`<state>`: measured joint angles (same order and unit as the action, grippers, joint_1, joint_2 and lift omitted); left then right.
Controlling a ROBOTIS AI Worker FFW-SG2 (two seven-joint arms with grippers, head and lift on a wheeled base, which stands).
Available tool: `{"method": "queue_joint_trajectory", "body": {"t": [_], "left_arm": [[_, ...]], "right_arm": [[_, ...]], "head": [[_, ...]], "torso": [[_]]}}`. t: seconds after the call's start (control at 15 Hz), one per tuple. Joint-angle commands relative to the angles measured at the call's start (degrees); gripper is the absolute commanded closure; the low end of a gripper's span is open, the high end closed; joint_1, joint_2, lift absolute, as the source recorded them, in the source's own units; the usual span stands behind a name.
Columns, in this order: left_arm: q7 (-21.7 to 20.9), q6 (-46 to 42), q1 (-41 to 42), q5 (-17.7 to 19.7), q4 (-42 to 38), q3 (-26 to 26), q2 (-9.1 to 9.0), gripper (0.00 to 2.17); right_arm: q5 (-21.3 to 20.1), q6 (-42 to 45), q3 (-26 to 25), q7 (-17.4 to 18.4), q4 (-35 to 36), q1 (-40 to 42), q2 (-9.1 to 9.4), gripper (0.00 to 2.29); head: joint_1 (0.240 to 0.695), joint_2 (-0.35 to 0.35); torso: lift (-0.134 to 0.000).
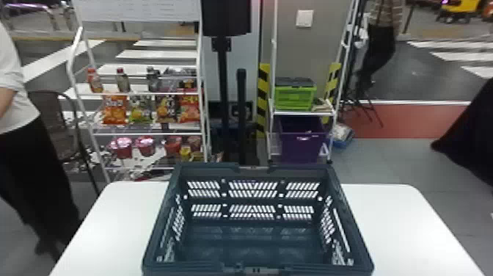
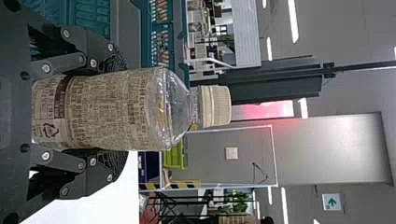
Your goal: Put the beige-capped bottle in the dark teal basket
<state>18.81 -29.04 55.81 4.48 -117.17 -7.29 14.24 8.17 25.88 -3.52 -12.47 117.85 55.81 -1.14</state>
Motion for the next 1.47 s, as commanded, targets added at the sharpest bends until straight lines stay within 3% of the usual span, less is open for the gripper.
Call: {"method": "queue_joint_trajectory", "body": {"t": [0.0, 0.53, 0.8, 1.4], "left_arm": [[0.00, 0.00, 0.00, 0.00, -0.17, 0.00, 0.00, 0.15], [0.09, 0.00, 0.18, -0.18, -0.17, 0.00, -0.09, 0.15], [0.00, -0.17, 0.27, -0.26, -0.08, 0.00, -0.09, 0.15], [0.00, -1.40, 0.62, -0.26, 0.27, 0.35, -0.09, 0.15]], "right_arm": [[0.00, 0.00, 0.01, -0.01, 0.01, 0.00, -0.09, 2.20], [0.00, 0.70, 0.01, -0.27, 0.10, 0.44, 0.00, 2.20], [0.00, -0.53, 0.18, -0.27, 4.14, 0.53, 0.09, 2.20], [-0.53, -31.46, 2.12, 1.49, 19.43, -9.31, 0.62, 2.20]], "head": [[0.499, 0.000], [0.499, 0.000], [0.499, 0.000], [0.499, 0.000]], "torso": [[0.000], [0.000], [0.000], [0.000]]}}
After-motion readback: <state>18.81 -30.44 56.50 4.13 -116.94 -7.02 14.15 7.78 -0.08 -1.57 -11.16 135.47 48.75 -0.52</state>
